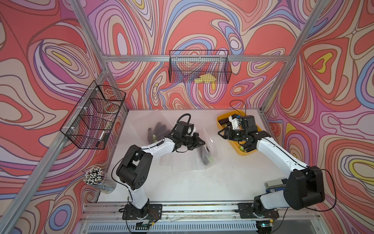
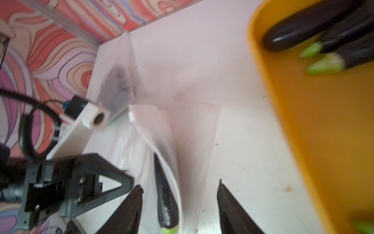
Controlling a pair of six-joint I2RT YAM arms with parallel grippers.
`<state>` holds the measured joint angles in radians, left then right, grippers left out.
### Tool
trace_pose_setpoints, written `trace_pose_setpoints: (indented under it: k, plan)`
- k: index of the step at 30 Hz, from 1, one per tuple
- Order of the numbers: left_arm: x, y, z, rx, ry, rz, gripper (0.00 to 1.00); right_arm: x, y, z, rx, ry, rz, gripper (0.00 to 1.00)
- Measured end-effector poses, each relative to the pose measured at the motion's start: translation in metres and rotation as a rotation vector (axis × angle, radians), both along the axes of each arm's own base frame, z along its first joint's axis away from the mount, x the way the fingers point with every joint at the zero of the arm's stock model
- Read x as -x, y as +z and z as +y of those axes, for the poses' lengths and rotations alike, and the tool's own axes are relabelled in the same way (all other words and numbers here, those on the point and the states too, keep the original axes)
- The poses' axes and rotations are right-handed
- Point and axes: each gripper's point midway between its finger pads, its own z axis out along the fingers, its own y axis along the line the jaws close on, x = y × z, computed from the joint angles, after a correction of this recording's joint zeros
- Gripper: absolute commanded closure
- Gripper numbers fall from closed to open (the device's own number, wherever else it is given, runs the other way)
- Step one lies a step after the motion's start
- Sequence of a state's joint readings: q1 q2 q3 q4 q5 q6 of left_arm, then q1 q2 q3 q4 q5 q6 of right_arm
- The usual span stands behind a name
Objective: Place the eggplant in a zip-top bag and seal the zipper
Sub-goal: Place the eggplant in the zipper food storage bag, then pick up the eggplant from the basket.
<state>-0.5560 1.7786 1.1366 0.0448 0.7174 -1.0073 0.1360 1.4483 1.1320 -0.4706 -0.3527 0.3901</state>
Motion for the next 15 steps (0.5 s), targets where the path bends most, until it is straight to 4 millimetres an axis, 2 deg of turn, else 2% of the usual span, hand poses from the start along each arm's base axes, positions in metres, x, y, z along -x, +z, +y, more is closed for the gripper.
trace_pose_setpoints:
  k: [3, 5, 8, 10, 15]
  plan:
    - [0.004, -0.002, -0.004, -0.015, -0.016, -0.015, 1.0, -0.014, -0.018, -0.067, 0.094, -0.267, 0.081, 0.37]
    - [0.007, -0.001, -0.008, -0.017, -0.029, -0.026, 1.0, -0.013, -0.038, -0.106, 0.141, -0.413, 0.148, 0.37]
    - [0.011, -0.002, -0.012, -0.019, -0.041, -0.028, 1.0, -0.006, -0.067, -0.15, 0.195, -0.567, 0.244, 0.37]
    - [0.011, -0.003, -0.013, -0.019, -0.044, -0.024, 1.0, -0.004, -0.085, -0.165, 0.226, -0.618, 0.301, 0.36]
    - [0.011, -0.004, -0.014, -0.014, -0.047, -0.026, 1.0, -0.001, -0.118, -0.171, 0.267, -0.65, 0.398, 0.36]
